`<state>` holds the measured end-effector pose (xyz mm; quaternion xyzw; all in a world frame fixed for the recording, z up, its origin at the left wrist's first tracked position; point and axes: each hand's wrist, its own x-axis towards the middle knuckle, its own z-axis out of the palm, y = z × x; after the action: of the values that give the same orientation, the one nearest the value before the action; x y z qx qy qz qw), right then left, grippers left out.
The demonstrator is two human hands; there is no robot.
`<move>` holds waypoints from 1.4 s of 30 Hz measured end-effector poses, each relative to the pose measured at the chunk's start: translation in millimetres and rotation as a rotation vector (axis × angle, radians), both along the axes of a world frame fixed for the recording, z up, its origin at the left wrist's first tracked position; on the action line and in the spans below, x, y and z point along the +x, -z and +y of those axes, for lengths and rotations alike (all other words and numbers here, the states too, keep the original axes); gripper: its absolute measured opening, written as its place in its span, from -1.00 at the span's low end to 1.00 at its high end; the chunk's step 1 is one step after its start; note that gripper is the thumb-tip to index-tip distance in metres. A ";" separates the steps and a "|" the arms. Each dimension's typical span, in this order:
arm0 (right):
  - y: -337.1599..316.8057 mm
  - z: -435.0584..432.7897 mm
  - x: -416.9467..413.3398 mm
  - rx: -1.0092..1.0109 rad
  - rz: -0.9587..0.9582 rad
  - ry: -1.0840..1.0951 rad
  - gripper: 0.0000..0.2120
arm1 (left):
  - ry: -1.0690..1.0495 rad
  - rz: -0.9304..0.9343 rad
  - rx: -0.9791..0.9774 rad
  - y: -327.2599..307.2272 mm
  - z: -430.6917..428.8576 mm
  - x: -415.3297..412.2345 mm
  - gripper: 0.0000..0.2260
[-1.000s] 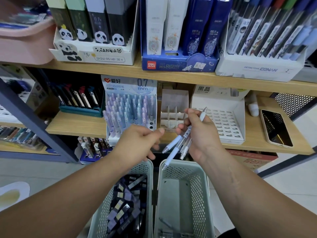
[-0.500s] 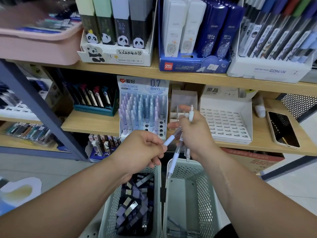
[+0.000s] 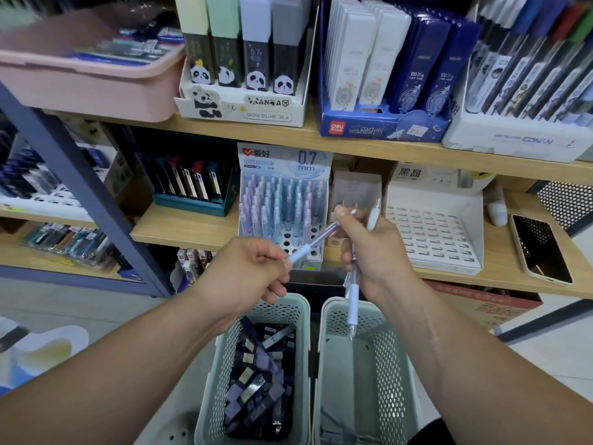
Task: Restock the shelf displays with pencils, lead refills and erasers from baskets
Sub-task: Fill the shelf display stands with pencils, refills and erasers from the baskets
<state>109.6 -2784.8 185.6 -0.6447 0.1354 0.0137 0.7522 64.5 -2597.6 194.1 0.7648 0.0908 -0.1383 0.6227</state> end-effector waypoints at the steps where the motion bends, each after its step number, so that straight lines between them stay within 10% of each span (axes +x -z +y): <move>1: -0.6 0.7 -0.3 0.026 -0.002 0.010 -0.69 | 0.019 -0.007 0.015 0.0 0.5 -0.6 -0.97; 19: -0.8 28.1 -13.3 -0.067 -0.015 -0.160 -0.72 | -0.023 -0.474 0.316 5.7 -21.3 18.7 -0.86; 31: 10.5 -3.7 13.3 -0.086 0.087 0.000 -0.65 | -0.248 -0.501 0.024 -18.3 -5.0 52.6 -0.85; 42: 9.8 -16.6 15.2 -0.100 0.070 0.011 -0.72 | -0.351 -0.717 0.432 8.9 -6.0 77.3 -0.90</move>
<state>124.8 -2801.5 175.7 -0.6799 0.1657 0.0252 0.7139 141.8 -2603.6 185.1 0.8497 0.0246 0.2650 0.4551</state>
